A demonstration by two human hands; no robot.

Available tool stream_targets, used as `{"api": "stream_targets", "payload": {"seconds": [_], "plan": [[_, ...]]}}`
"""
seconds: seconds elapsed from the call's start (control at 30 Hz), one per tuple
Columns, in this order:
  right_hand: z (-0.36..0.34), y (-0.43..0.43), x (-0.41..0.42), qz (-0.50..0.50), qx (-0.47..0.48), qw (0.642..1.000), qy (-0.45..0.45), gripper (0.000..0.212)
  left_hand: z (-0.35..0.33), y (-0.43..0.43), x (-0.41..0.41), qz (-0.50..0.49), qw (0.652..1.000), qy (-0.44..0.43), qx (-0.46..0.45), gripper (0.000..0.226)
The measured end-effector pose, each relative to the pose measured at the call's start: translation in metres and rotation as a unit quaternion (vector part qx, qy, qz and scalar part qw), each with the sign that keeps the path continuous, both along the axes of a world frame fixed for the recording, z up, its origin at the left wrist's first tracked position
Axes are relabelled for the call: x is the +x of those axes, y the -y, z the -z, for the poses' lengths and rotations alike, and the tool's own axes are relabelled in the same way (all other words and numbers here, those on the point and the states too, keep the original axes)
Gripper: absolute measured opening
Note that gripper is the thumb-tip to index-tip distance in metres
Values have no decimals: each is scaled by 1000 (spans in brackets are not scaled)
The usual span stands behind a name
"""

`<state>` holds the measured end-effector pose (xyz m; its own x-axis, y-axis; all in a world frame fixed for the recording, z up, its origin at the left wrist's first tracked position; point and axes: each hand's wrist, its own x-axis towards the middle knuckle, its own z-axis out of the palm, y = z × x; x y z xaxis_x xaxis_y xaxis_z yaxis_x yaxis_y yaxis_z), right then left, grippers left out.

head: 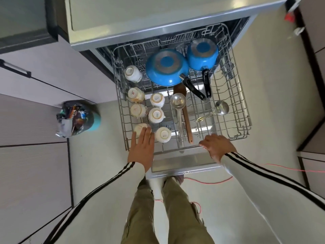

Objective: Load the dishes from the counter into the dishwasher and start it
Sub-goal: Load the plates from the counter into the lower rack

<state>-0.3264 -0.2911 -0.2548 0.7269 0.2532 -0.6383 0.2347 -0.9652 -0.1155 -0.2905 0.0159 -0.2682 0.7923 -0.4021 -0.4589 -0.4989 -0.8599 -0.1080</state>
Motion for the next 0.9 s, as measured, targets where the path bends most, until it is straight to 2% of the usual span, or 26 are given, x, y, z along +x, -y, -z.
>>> {"api": "stream_targets", "payload": {"seconds": [0.13, 0.27, 0.37, 0.43, 0.53, 0.63, 0.7, 0.8, 0.9], "plan": [[-3, -1, 35, 49, 0, 998, 34, 49, -3, 5, 40, 7, 999, 38, -14, 85], [7, -5, 73, 94, 0, 992, 87, 45, 7, 8, 83, 35, 995, 64, -65, 55], [22, -11, 97, 139, -13, 975, 174, 43, 13, 13, 108, 39, 996, 48, -63, 47], [34, -13, 112, 161, -7, 960, 229, 41, 15, 14, 124, 18, 997, 41, -57, 45], [52, -13, 129, 181, 49, 939, 289, 42, 18, 11, 146, -21, 997, 32, -71, 44], [66, -21, 140, 184, 61, 920, 342, 47, 21, 4, 165, -69, 989, 71, -110, 40], [78, -27, 140, 158, 36, 930, 330, 56, 29, 2, 174, -111, 976, 111, -151, 36], [101, -30, 132, 130, -16, 958, 256, 76, 49, 10, 167, -135, 951, 177, -213, 43], [107, -30, 134, 184, -13, 945, 270, 82, 68, 21, 141, -116, 953, 200, -197, 61]]}}
